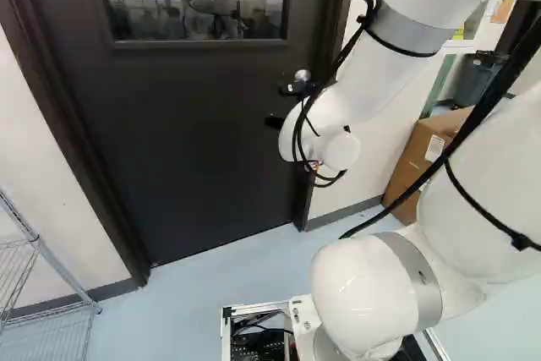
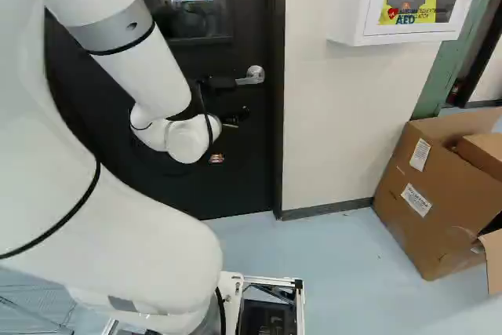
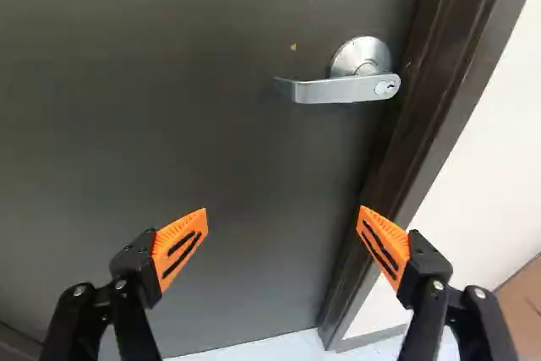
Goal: Open the door and move inside
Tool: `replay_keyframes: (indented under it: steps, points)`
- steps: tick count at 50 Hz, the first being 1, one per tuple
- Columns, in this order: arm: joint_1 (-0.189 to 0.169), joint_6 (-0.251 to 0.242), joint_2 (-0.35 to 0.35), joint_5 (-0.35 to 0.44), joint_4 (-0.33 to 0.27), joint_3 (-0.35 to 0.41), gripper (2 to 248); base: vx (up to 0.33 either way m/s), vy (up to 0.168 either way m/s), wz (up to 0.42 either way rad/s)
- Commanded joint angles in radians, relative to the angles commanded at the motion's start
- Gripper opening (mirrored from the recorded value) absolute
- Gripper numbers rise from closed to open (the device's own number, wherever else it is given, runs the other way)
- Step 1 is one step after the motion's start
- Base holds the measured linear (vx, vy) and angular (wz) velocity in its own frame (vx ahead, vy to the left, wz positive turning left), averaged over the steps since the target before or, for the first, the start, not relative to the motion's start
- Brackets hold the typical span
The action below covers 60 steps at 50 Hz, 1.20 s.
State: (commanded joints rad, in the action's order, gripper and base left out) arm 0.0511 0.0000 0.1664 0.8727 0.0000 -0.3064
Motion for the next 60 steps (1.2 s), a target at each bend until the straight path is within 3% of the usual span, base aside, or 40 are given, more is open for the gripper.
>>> replay_keyframes:
  steps: [60]
  points:
    - [0.041, 0.000, -0.111, 0.000, 0.000, -0.248, 247, 0.000, 0.000, 0.000]
